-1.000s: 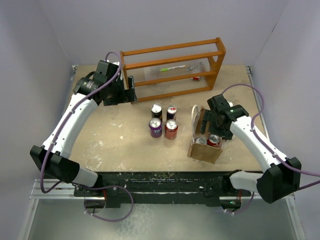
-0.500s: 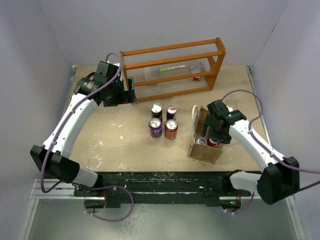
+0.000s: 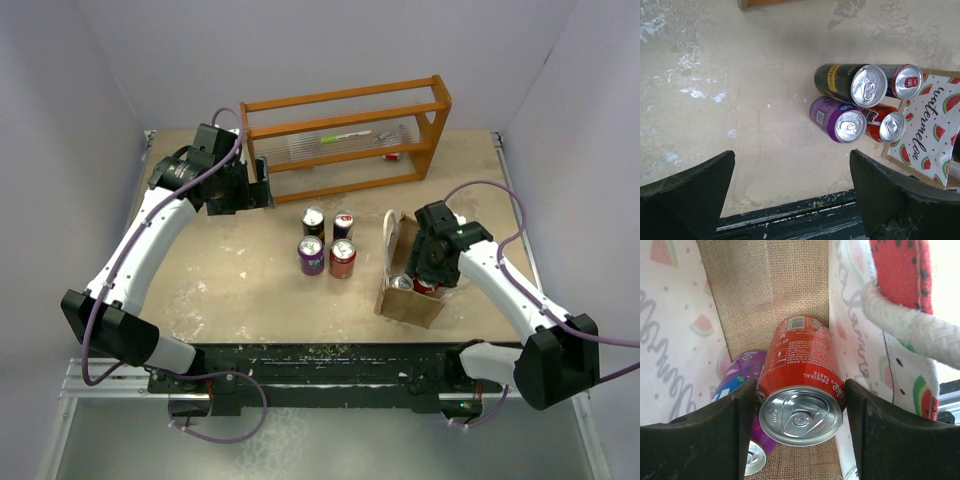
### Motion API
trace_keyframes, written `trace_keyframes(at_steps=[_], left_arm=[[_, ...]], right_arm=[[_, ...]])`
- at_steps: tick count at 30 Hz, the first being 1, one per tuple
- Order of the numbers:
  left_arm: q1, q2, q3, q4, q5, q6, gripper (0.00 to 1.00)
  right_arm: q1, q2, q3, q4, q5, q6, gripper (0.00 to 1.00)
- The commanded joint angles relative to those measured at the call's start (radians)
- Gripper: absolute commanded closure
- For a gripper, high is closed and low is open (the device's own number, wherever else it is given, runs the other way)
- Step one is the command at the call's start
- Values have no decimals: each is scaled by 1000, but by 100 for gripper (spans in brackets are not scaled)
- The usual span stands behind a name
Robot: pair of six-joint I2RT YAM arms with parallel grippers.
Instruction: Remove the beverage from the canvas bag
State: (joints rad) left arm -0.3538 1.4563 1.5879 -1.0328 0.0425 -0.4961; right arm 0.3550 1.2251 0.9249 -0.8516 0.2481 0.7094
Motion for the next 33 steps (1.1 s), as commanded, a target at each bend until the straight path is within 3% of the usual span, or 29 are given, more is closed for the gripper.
trace_keyframes(at_steps=[1,3,8,25,33], left_arm=[[7,-32,-10,47,28,-16,1],[7,-31,-14,52,34,-24,1],[7,-34,-25,57,44,-38,1],[7,-95,-84,62,52,-104,1],[7,-102,-101,70,67,-129,1]], right_arm=[[4,-51,40,-41,2,14,75],[4,-74,55,-40,7,7,86],[4,-145,73,-12,5,-1,100],[1,-323,214,131,63,128,100],[-10,-320,356,106,63,183,100]])
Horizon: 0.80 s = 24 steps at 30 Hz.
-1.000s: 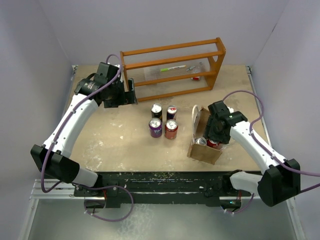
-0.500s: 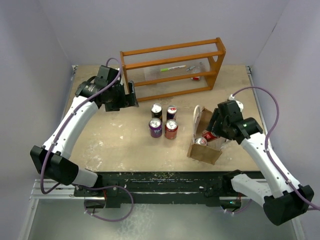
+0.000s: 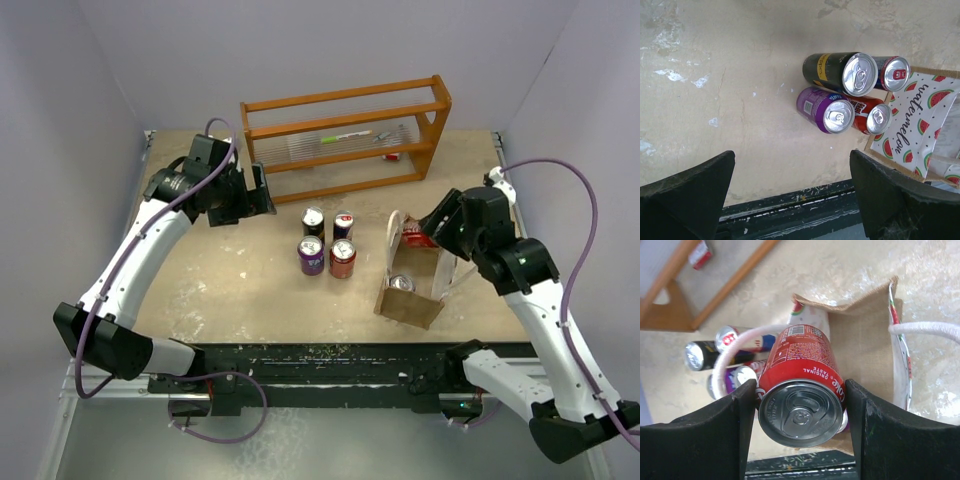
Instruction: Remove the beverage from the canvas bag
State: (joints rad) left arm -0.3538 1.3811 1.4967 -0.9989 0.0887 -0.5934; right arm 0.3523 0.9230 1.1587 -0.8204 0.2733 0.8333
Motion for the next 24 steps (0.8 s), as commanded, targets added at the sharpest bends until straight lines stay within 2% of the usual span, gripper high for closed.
trace_keyframes(at_steps=[1,8,17,24], left_arm=[[7,-26,-12,38,23,-33,1],[7,-22,-13,49,35,-42,1],[6,-4,15,48,29,-28,1],[7,-19,29,16,-14,-9,1]], right_arm=[[-7,-20,142,76,38,60,100],[-7,33,321,135,-52,-26,100],[-7,211,503,215,-384,-205,100],[-7,341,557,210,-611,-291,100]])
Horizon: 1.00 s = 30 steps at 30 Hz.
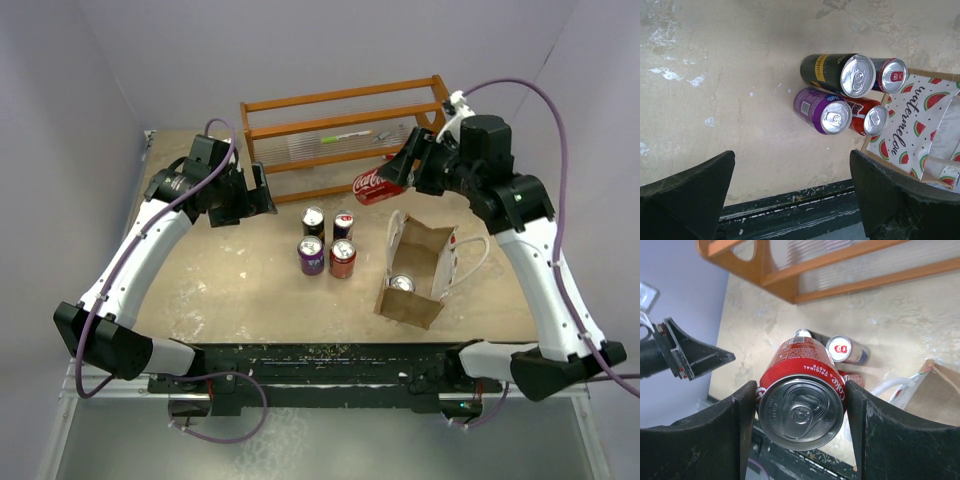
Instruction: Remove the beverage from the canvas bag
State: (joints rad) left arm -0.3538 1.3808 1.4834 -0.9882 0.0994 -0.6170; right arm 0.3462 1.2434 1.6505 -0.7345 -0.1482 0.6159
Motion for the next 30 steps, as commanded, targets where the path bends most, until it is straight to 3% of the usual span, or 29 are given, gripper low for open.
trace_keyframes(at_steps=[1,5,11,17,30], left_arm=[[7,-18,43,3,-27,14,1],[7,-13,50,-6,-31,21,1],[9,-3,53,-14,-32,33,1],[10,9,93,-45,-80,66,1],[10,-125,155,-128,-449,52,1]], right_arm=[[0,37,61,137,-240,-90,100],[33,91,55,143,-368,-165,100],[273,182,69,43,-175,-305,100],[459,237,33,66,-30,-372,100],[676,328,-39,135,206,-552,100]])
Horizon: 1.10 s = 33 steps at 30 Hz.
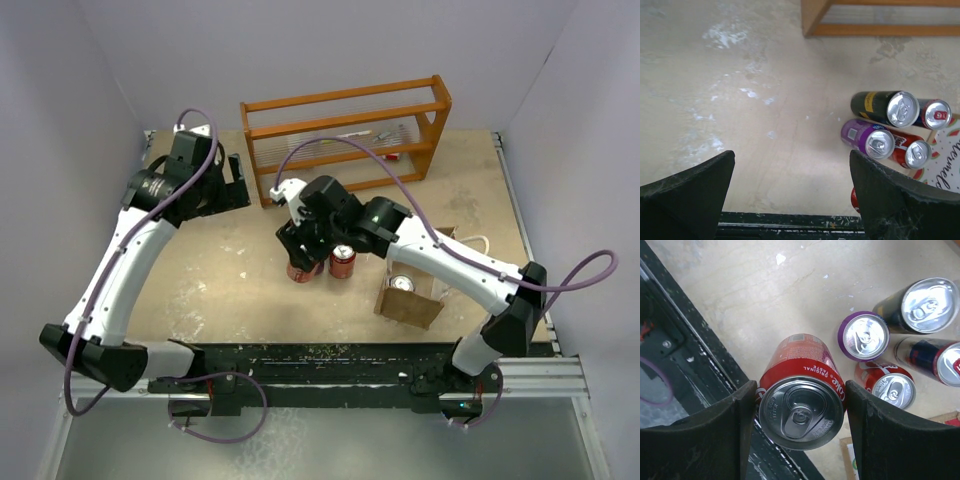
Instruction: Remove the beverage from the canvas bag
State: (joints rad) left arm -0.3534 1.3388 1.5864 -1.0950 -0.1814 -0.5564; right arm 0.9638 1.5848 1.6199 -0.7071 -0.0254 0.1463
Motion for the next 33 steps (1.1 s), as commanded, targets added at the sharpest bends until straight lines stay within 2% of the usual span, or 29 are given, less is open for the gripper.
trace_keyframes(at_steps=[1,8,33], left_arm=[[10,-99,51,-17,-193,-14,1],[10,-169,48,10,-281,-23,1],[10,-163,50,-6,-277,0,1]], right_arm=[[67,-11,-20,119,93,-92,100],[98,2,-95,206,104,-132,100],[117,44,-294,343,165,-122,100]])
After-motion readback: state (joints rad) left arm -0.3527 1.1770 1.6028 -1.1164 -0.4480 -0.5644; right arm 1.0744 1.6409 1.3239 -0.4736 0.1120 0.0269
